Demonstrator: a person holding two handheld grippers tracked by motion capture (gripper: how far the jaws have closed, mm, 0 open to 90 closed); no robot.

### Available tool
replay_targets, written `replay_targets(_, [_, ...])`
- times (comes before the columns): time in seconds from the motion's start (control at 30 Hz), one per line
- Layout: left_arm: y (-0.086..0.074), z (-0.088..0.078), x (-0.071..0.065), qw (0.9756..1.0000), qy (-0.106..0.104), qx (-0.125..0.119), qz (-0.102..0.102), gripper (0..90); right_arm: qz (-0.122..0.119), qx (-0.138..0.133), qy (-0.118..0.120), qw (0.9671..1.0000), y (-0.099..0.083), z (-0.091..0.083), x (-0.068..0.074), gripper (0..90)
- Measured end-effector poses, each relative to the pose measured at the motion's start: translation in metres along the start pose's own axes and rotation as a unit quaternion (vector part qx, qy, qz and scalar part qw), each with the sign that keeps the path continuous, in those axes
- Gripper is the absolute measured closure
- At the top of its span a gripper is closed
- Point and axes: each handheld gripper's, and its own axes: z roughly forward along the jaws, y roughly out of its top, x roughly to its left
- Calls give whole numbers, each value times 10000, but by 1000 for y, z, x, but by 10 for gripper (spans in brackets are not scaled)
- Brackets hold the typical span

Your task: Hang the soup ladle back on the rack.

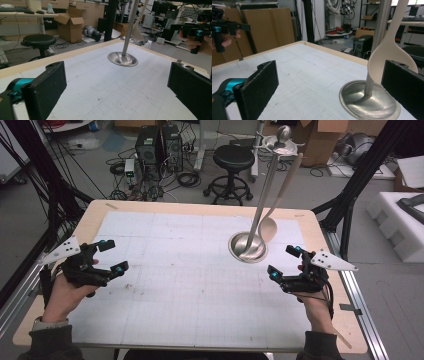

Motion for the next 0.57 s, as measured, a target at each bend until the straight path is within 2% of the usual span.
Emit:
replay_targets(0.07, [1,0,0,10000,-11,-27,25,26,70,97,-49,9999,-4,-4,-3,2])
replay_targets(0.1, [1,0,-1,10000,-11,-17,36,26,110,64,-57,9999,-6,-6,-4,1])
replay_targets(0.17, [1,0,-1,10000,-21,-20,51,26,101,10,-60,9999,-8,-11,-5,2])
replay_targets(0.27, [1,1,-2,10000,-40,9,68,26,40,96,-194,9998,-9,-18,-9,2])
replay_targets(0.37, [0,3,-2,9999,-51,40,80,26,103,103,-244,9996,-12,-23,-12,2])
replay_targets(0.57, [0,5,-3,10000,-42,46,73,26,72,190,-190,9996,-14,-20,-12,2])
